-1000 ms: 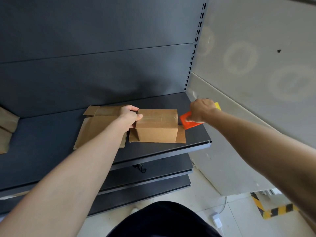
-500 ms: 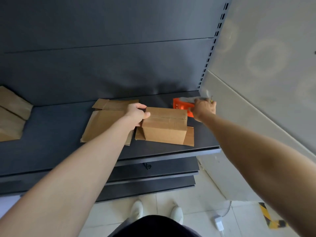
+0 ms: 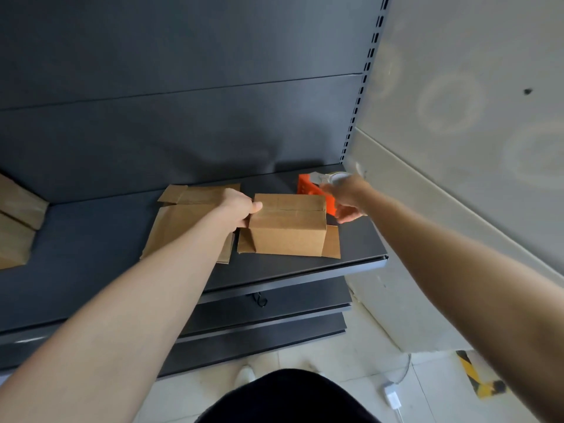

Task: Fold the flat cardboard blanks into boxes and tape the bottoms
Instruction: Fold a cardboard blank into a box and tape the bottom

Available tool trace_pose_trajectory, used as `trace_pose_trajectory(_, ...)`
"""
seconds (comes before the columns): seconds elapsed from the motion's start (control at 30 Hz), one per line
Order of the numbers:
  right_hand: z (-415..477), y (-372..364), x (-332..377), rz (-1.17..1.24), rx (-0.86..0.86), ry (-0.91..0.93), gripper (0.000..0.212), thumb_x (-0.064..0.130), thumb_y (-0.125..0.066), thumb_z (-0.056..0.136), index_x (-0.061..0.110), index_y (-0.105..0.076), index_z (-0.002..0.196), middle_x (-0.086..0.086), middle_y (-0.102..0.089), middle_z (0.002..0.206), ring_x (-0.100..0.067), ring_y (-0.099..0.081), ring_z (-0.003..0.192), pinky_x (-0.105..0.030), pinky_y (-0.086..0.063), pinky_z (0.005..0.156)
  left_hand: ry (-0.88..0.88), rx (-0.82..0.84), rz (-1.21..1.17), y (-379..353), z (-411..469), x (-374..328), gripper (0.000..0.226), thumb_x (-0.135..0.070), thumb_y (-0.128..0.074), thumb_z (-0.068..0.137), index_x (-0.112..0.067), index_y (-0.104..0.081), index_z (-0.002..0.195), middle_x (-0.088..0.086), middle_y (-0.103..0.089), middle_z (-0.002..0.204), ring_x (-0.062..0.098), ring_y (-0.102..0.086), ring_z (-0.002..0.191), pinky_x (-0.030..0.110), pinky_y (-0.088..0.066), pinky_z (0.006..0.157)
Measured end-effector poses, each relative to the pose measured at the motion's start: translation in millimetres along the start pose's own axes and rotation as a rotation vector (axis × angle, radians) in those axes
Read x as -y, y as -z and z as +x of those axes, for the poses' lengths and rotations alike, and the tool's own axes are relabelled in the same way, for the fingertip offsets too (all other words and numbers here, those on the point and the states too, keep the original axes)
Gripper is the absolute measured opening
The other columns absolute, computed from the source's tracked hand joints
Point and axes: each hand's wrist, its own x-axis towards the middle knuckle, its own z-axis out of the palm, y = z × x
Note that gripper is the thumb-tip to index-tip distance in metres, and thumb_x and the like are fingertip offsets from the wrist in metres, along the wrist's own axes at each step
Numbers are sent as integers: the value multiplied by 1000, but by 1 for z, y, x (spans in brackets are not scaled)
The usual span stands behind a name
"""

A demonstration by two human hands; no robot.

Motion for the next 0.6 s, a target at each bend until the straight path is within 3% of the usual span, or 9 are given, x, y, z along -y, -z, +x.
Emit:
trace_pose_trajectory(0.07, -6, -3, -4, 127, 153, -35, 58, 36, -60, 93, 0, -43, 135, -22, -61, 120, -28, -66, 93, -32, -61, 63, 19, 25, -1, 1, 1, 1, 44, -9, -67, 87, 0, -51, 126, 16, -58, 124, 31, -59, 110, 34, -52, 71)
trace_pose_trajectory(0.17, -10, -14, -8, 184, 104, -32, 47, 23, -67, 89, -2, -48, 125, -17, -65, 108, -26, -68, 79, -30, -57, 47, 49, 78, 4, 4, 1, 4, 47, -13, -68, 87, -1, -49, 128, 14, -55, 123, 30, -58, 110, 39, -54, 78)
trace_pose_trajectory(0.33, -15, -23, -10, 229, 49, -58, 39, 18, -68, 88, -2, -50, 116, -16, -62, 113, -30, -67, 91, -34, -57, 60, 47, 118, 4, 7, 0, 9, 47, -17, -69, 86, -1, -51, 126, 11, -56, 121, 30, -59, 110, 39, -55, 80)
trace_pose_trajectory(0.47, -26, -22, -5, 239, 78, -83, 35, 15, -64, 91, -2, -52, 120, -16, -66, 111, -26, -66, 87, -35, -57, 63, 56, 141, -67, 14, -2, 12, 54, -22, -74, 82, -5, -49, 127, 12, -57, 127, 29, -59, 112, 36, -55, 65)
trace_pose_trajectory(0.53, -33, -19, -3, 282, 98, -90, 33, 20, -59, 95, -1, -54, 120, -12, -66, 101, -23, -66, 80, -32, -55, 57, 58, 169, -144, 18, -2, 12, 61, -37, -74, 80, -8, -49, 128, 11, -59, 125, 29, -61, 108, 37, -54, 62)
trace_pose_trajectory(0.6, -39, -17, 1, 332, 104, -106, 43, 40, -55, 95, 2, -56, 115, -10, -65, 93, -22, -66, 73, -30, -57, 53, 67, 177, -197, 20, -3, 8, 70, -57, -67, 79, -8, -50, 126, 12, -62, 119, 29, -63, 102, 37, -53, 60)
